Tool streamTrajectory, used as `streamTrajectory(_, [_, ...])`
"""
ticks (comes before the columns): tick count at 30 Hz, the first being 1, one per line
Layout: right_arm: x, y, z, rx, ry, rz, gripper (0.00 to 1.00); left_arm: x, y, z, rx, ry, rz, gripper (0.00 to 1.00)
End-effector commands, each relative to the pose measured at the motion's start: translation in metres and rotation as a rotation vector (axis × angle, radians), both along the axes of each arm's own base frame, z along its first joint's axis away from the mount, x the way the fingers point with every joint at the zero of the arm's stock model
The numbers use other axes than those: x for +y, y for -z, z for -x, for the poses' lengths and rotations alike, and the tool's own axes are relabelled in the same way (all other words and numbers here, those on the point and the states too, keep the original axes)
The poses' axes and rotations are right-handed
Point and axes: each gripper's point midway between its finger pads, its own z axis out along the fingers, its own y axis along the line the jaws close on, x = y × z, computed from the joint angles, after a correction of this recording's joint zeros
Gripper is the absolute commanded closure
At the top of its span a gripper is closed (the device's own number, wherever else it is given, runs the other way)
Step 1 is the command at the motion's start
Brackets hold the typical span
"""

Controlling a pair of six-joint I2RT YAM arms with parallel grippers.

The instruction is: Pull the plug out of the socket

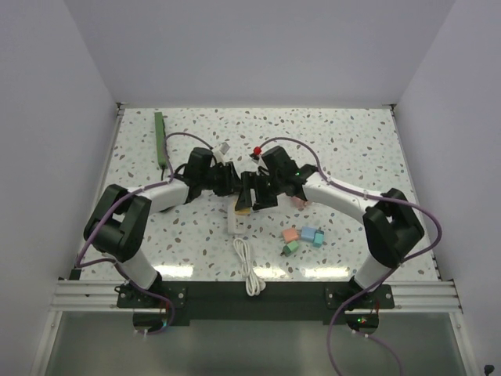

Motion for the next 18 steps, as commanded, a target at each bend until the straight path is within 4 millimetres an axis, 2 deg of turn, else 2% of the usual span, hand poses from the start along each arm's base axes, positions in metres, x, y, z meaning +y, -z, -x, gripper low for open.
streamTrajectory(1, [0.022, -0.022, -0.012, -0.044, -0.021, -0.088, 0.29, -0.018, -0.036, -0.01, -0.07, 0.029, 0.085, 1.0])
streamTrajectory(4, [0.025, -0.009, -0.012, -0.024, -0.023, -0.054, 0.4, -0.02, -0.041, -0.01, -0.075, 0.035, 0.097, 1.0])
streamTrajectory(5, [0.027, 0.0, -0.014, -0.015, -0.028, -0.043, 0.6, -0.023, -0.045, -0.01, -0.085, 0.04, 0.105, 1.0])
streamTrajectory(6, [0.027, 0.004, -0.014, -0.009, -0.028, -0.038, 0.6, -0.023, -0.045, -0.01, -0.085, 0.04, 0.105, 1.0])
streamTrajectory(8, [0.031, 0.006, -0.014, -0.001, -0.037, -0.046, 0.78, -0.025, -0.048, -0.009, -0.09, 0.04, 0.112, 1.0])
streamTrajectory(9, [0.032, 0.006, -0.016, -0.002, -0.034, -0.051, 0.98, -0.025, -0.049, -0.009, -0.092, 0.041, 0.115, 1.0])
streamTrajectory(10, [0.032, 0.004, -0.018, -0.011, -0.027, -0.049, 1.0, -0.025, -0.049, -0.008, -0.091, 0.043, 0.117, 1.0])
streamTrajectory(14, [0.033, -0.014, -0.025, -0.056, -0.003, -0.067, 1.0, -0.023, -0.041, 0.001, -0.075, 0.04, 0.116, 0.78])
streamTrajectory(15, [0.032, -0.016, -0.026, -0.062, 0.004, -0.067, 1.0, -0.022, -0.041, 0.002, -0.079, 0.037, 0.119, 0.63])
streamTrajectory(17, [0.032, -0.026, -0.029, -0.081, 0.021, -0.078, 1.0, -0.019, -0.032, 0.009, -0.061, 0.027, 0.115, 0.47])
streamTrajectory(18, [0.031, -0.028, -0.032, -0.093, 0.037, -0.075, 1.0, -0.018, -0.029, 0.012, -0.058, 0.025, 0.115, 0.42])
